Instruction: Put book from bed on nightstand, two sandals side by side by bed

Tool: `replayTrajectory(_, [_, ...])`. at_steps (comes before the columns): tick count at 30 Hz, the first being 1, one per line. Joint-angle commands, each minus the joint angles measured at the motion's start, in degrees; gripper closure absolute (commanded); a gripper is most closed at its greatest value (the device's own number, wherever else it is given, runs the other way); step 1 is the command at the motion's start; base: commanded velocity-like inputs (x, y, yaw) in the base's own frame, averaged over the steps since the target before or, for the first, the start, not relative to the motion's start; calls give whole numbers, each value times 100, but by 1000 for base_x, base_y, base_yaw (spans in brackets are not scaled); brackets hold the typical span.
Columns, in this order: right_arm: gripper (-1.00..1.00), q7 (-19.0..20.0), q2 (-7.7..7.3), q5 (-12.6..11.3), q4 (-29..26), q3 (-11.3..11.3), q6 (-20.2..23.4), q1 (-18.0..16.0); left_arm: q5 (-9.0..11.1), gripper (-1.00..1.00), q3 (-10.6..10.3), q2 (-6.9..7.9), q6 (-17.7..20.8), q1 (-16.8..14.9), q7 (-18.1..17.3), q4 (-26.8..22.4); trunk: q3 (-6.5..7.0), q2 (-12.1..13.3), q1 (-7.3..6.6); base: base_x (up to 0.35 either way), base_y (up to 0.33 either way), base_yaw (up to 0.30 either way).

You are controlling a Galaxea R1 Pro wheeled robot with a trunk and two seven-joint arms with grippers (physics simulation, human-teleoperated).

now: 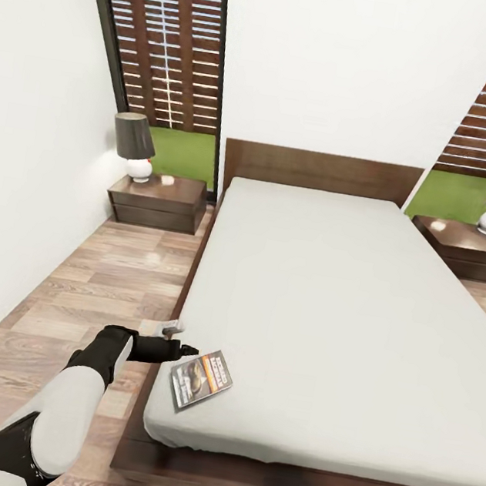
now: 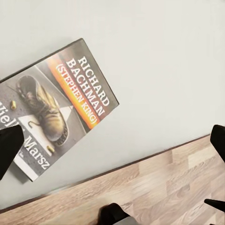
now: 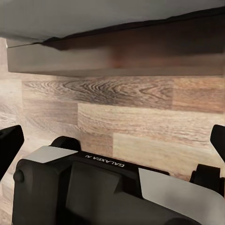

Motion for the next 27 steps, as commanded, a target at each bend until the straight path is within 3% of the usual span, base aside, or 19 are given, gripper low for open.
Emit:
replayTrajectory(1, [-100, 22, -1, -4, 8, -17, -13, -4, -45, -100, 48, -8, 38, -5, -38, -12, -5, -3, 1, 48, 0, 0])
replayTrajectory(8, [-100, 22, 1, -4, 8, -17, -13, -4, -45, -100, 48, -8, 39, -4, -39, -12, -5, -3, 1, 24, 0, 0])
replayTrajectory(17, [-100, 22, 4, -4, 8, -17, -13, -4, -45, -100, 48, -8, 40, -3, -41, -12, -5, -3, 1, 194, -38, 0])
replayTrajectory(27, [-100, 45, 0, -4, 8, -17, -13, -4, -45, -100, 48, -8, 41, -5, -42, -12, -10, -3, 1, 16, -3, 0])
